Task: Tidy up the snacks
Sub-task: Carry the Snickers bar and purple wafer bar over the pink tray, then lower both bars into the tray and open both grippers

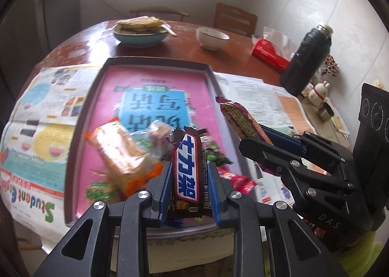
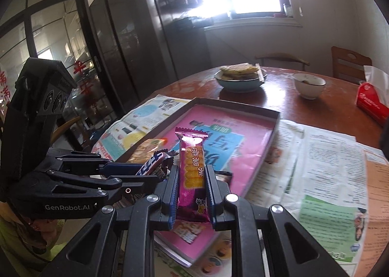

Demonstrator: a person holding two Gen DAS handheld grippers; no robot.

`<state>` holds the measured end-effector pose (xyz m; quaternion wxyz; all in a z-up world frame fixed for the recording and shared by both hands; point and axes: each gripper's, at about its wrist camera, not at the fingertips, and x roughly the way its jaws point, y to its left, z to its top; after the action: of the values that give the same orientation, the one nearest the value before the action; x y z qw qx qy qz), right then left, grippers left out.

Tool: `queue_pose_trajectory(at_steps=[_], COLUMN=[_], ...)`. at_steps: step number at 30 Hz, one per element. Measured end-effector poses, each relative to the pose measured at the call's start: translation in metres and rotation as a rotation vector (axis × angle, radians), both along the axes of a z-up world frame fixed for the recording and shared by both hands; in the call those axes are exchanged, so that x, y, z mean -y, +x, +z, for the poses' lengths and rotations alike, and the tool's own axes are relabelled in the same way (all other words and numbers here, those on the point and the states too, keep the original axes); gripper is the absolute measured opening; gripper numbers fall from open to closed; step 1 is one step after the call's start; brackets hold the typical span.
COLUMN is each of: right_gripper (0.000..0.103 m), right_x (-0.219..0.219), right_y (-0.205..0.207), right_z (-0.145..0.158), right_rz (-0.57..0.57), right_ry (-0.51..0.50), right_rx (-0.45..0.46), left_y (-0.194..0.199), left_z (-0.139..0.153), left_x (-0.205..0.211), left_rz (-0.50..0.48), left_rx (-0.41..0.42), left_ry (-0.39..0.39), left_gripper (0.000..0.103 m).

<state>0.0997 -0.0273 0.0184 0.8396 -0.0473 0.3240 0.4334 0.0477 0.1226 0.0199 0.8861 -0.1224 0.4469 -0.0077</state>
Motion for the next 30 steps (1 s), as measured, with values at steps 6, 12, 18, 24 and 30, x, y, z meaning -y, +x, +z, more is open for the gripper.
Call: queue_pose_trajectory(at_steps=[6, 12, 18, 24, 30], right_gripper=[0.02, 0.02, 0.02, 0.021, 0.021], right_x=[-0.019, -0.037, -0.053, -0.06, -0.063], right_y=[0.001, 0.005, 0.005, 0.009, 0.013], right_z=[-0.003, -0.005, -0.008, -0.022, -0.028], right_rz=[0.031, 0.055, 0.075, 0.061, 0.049], right_ry=[-0.01, -0.015, -0.021, -0.042, -0.042], right_rx=[-0.006, -0.016, -0.032, -0.082, -0.104], left_y=[-0.005, -0.007, -0.007, -0.007, -0.005], left_z=[-0.002, -0.008, -0.013, -0.018, -0.02], left_x=[-0.016, -0.029, -0.037, -0.043, -0.045], left_rz=[0.036, 0.057, 0.071, 0.073, 0.071], left_rx=[0.001, -0.011, -0.02, -0.028, -0.03], left_ry=[0.001, 0.004, 0.002, -0.006, -0.011], left_gripper=[0.029, 0.029, 0.029, 0.029, 0.029])
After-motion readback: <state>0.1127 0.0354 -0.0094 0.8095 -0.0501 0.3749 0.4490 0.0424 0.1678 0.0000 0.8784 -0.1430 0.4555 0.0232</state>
